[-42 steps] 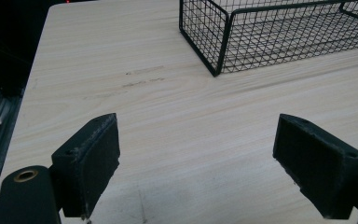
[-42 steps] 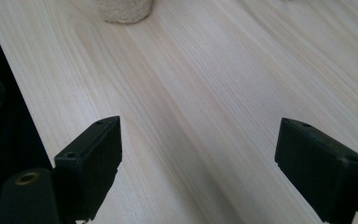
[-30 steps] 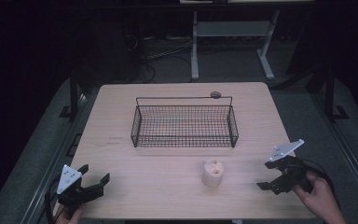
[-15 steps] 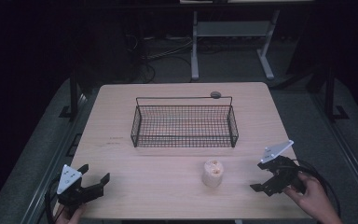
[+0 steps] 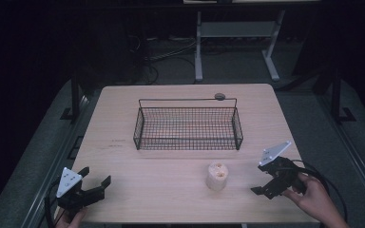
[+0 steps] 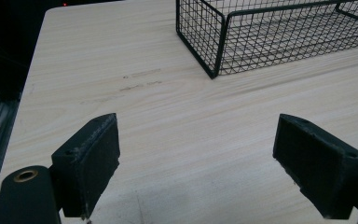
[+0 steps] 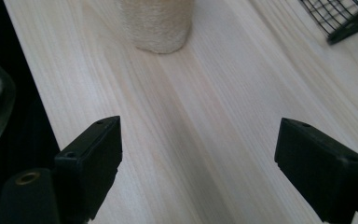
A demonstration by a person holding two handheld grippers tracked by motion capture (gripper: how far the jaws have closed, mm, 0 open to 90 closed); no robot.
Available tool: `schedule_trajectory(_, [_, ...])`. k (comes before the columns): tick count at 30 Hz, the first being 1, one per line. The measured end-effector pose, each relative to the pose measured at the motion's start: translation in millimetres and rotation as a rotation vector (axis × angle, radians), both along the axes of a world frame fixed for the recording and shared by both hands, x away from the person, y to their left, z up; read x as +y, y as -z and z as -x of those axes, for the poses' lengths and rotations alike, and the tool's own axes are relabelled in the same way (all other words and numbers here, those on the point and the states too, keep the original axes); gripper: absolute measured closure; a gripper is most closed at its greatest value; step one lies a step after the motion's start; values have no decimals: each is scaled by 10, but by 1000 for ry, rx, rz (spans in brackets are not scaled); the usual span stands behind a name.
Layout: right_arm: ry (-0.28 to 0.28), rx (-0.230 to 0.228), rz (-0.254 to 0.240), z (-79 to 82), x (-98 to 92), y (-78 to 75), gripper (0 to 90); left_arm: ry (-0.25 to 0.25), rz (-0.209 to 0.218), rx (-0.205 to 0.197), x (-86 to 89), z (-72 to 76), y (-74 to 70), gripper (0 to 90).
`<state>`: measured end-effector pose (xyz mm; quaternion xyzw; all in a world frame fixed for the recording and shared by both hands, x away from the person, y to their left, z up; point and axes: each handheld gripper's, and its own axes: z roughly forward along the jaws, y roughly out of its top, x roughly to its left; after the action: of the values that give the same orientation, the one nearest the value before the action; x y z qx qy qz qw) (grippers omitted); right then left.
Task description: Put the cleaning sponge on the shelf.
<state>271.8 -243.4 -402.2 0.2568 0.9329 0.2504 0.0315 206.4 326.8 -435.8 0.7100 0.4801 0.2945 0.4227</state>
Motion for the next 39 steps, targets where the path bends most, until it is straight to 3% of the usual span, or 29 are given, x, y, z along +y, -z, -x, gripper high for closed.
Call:
schedule_trajectory(6, [-53,-4,24,-12,135,-45,144,-2,2,-3,7,10,-8,138])
schedule_trajectory(13, [-77,3,31,-47,221,-79,144,-1,5,-6,13,14,-14,138])
schedule_trajectory(25, [-176,-24,45,-115,551,-174,144,-7,7,-10,27,12,-15,138])
schedule_trajectory(39, [-227,-22,85,-214,806,-205,145,-14,15,-14,33,8,-18,138])
